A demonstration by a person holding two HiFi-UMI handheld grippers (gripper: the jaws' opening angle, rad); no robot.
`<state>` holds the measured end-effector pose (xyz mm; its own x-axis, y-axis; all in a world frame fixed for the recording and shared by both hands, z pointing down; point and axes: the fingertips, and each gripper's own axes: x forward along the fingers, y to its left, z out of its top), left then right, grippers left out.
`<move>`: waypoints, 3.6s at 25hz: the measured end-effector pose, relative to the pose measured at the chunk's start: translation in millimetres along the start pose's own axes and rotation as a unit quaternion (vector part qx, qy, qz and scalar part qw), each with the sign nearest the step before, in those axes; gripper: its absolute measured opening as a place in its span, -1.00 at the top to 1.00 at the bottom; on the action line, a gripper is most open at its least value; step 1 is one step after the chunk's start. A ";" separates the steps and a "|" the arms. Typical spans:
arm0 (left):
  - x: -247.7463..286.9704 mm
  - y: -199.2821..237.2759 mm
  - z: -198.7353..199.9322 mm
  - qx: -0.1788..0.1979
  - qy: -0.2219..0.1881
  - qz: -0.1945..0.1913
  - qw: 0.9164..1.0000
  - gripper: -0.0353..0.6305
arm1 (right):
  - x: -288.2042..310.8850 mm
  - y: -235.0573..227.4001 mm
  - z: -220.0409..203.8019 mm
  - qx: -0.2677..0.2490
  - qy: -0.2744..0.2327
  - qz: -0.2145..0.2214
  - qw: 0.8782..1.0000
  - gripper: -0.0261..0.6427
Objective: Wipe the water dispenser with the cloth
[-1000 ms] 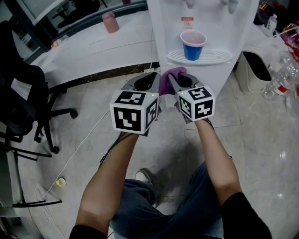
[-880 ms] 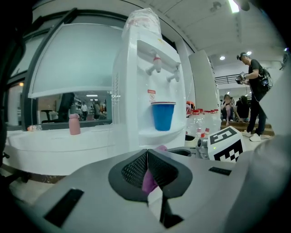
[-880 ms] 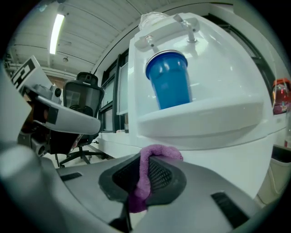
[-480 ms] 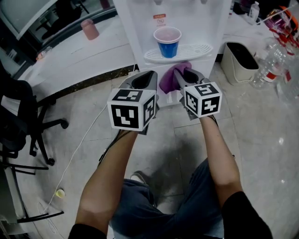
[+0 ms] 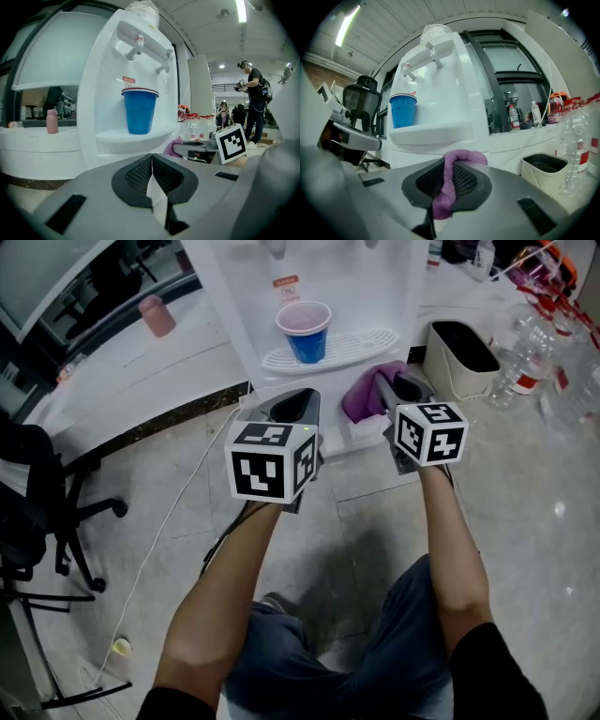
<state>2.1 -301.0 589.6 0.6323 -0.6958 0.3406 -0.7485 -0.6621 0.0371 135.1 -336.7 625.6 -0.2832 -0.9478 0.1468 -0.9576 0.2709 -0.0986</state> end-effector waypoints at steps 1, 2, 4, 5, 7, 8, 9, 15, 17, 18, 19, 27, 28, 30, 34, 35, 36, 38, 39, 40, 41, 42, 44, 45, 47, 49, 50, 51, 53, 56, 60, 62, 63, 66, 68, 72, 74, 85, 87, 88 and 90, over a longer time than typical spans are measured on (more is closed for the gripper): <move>2.1 -1.4 -1.3 0.000 0.002 -0.002 1.000 0.82 | -2.6 -8.8 -1.1 0.003 0.001 -0.009 1.000 0.83; 3.8 -2.5 -2.5 0.001 0.004 -0.003 1.000 0.82 | -5.2 -17.6 -2.6 0.006 0.002 -0.018 1.000 0.83; 6.4 -3.8 -4.0 0.001 0.008 -0.003 1.000 0.82 | -9.9 -33.2 -5.5 0.012 0.006 -0.035 0.999 0.83; 7.3 -3.9 -3.9 0.001 0.009 -0.003 1.000 0.82 | -11.5 -38.7 -5.8 0.015 0.006 -0.040 0.999 0.83; 8.6 -4.0 -2.8 -0.001 0.007 -0.002 1.000 0.82 | -13.5 -43.5 -4.1 0.017 0.004 -0.043 0.999 0.83; 8.8 -4.3 -2.5 -0.002 0.006 -0.002 1.000 0.82 | -14.2 -43.1 -3.0 0.015 0.003 -0.042 0.999 0.83; 8.7 -4.7 -2.4 -0.002 0.005 -0.002 1.000 0.82 | -14.9 -41.3 -2.1 0.013 0.003 -0.039 0.999 0.83; 4.8 -0.5 -3.9 -0.007 -0.002 0.005 1.000 0.82 | -22.4 -12.8 4.5 -0.007 0.008 -0.008 1.000 0.83; 2.6 3.7 -5.9 -0.009 -0.005 0.011 1.000 0.82 | -24.2 3.4 8.9 -0.013 0.005 0.010 1.000 0.83; 0.8 5.6 -8.1 -0.008 -0.006 0.014 1.000 0.82 | -24.2 12.5 10.3 -0.018 0.005 0.021 1.000 0.83; -1.6 7.3 -10.6 -0.004 -0.006 0.017 1.000 0.82 | -23.8 21.5 11.1 -0.024 0.006 0.032 0.999 0.83; -30.2 36.7 -30.7 -0.013 -0.002 0.056 0.998 0.82 | -6.9 92.0 -4.6 -0.017 0.013 0.110 0.994 0.83; -33.8 40.4 -33.7 -0.015 0.000 0.061 0.998 0.82 | -3.5 101.0 -9.1 -0.014 0.015 0.119 0.993 0.83; -40.4 46.3 -41.1 -0.017 0.006 0.067 0.998 0.82 | 4.0 118.1 -21.1 -0.009 0.022 0.135 0.991 0.83; -51.0 54.4 -56.9 -0.015 0.023 0.073 0.997 0.82 | 18.8 147.3 -52.5 -0.004 0.040 0.157 0.987 0.83; -52.7 56.2 -59.2 -0.009 0.027 0.075 0.997 0.82 | 22.6 153.7 -61.2 -0.004 0.044 0.161 0.986 0.83; -53.9 57.9 -60.9 -0.004 0.030 0.077 0.997 0.82 | 26.4 159.7 -70.5 -0.004 0.049 0.164 0.985 0.83; -54.7 60.0 -61.8 0.001 0.032 0.075 0.997 0.82 | 34.4 169.6 -89.2 -0.002 0.060 0.165 0.984 0.83; -54.7 60.2 -61.7 0.003 0.032 0.071 0.997 0.82 | 38.1 173.5 -98.3 0.002 0.065 0.164 0.984 0.83; -54.8 60.0 -62.0 0.007 0.033 0.067 0.997 0.82 | 41.4 177.0 -107.3 0.007 0.070 0.162 0.984 0.83; -54.9 60.2 -62.6 0.012 0.033 0.063 0.997 0.82 | 44.8 180.4 -116.3 0.012 0.075 0.160 0.984 0.83; -54.9 61.2 -63.5 0.015 0.034 0.059 0.998 0.82 | 48.4 184.0 -124.9 0.016 0.080 0.159 0.984 0.83; -53.9 66.0 -65.9 0.015 0.035 0.055 0.998 0.82 | 56.3 190.8 -140.8 0.019 0.091 0.158 0.983 0.83; -52.7 69.0 -67.2 0.013 0.035 0.054 0.998 0.82 | 60.4 193.8 -147.8 0.019 0.096 0.157 0.983 0.83; -49.8 74.2 -69.9 0.008 0.035 0.050 0.998 0.82 | 67.6 197.6 -160.0 0.016 0.104 0.153 0.983 0.83; -46.6 77.6 -71.6 0.009 0.035 0.044 0.998 0.82 | 73.6 198.8 -169.3 0.016 0.107 0.146 0.983 0.83; -44.9 78.8 -72.0 0.011 0.035 0.041 0.998 0.82 | 76.2 198.5 -173.0 0.016 0.109 0.143 0.984 0.83; -43.0 79.7 -71.9 0.011 0.034 0.039 0.999 0.82 | 78.5 197.7 -176.1 0.017 0.111 0.139 0.984 0.83; -38.7 81.1 -70.3 0.008 0.031 0.034 0.999 0.82 | 81.9 195.4 -178.5 0.018 0.111 0.133 0.985 0.83; -32.9 80.4 -67.3 0.002 0.025 0.027 0.999 0.82 | 83.6 190.3 -177.0 0.023 0.106 0.124 0.986 0.83; -25.0 72.2 -68.1 0.016 0.027 0.014 0.999 0.82 | 82.0 176.4 -175.5 0.022 0.106 0.115 0.988 0.83; -21.2 68.5 -67.6 0.021 0.026 0.010 0.999 0.82 | 79.3 166.2 -174.4 0.021 0.106 0.107 0.988 0.83; -19.1 66.5 -67.3 0.021 0.025 0.008 0.999 0.82 | 77.5 160.5 -173.9 0.021 0.106 0.102 0.989 0.83; -12.0 58.2 -67.2 0.025 0.027 0.000 0.999 0.82 | 71.9 142.4 -172.8 0.024 0.107 0.088 0.990 0.83; -6.2 51.3 -66.9 0.028 0.028 -0.007 0.999 0.82 | 68.3 128.8 -171.8 0.027 0.106 0.077 0.991 0.83; 4.6 38.3 -64.6 0.032 0.029 -0.018 0.999 0.82 | 61.6 101.7 -169.2 0.040 0.102 0.057 0.992 0.83; 10.0 30.5 -63.8 0.035 0.030 -0.025 0.999 0.82 | 58.0 88.8 -168.0 0.039 0.102 0.050 0.993 0.83; 43.9 -14.2 -63.5 0.051 0.039 -0.063 0.996 0.82 | 33.1 10.4 -165.9 0.040 0.102 -0.006 0.994 0.83; 47.7 -22.6 -63.5 0.053 0.040 -0.069 0.995 0.82 | 27.1 -4.9 -166.4 0.042 0.103 -0.018 0.994 0.83; 49.3 -26.1 -62.9 0.053 0.039 -0.071 0.995 0.82 | 24.8 -12.0 -166.0 0.041 0.104 -0.023 0.993 0.83; 52.8 -32.2 -60.2 0.053 0.036 -0.075 0.995 0.82 | 21.1 -25.3 -164.2 0.036 0.105 -0.032 0.993 0.83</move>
<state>47.6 -299.6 663.0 0.7163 -0.5676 0.4059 -0.6195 -0.7850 -0.0046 144.5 -335.9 792.8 -0.2341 -0.9044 0.3568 -0.9697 0.1909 -0.1523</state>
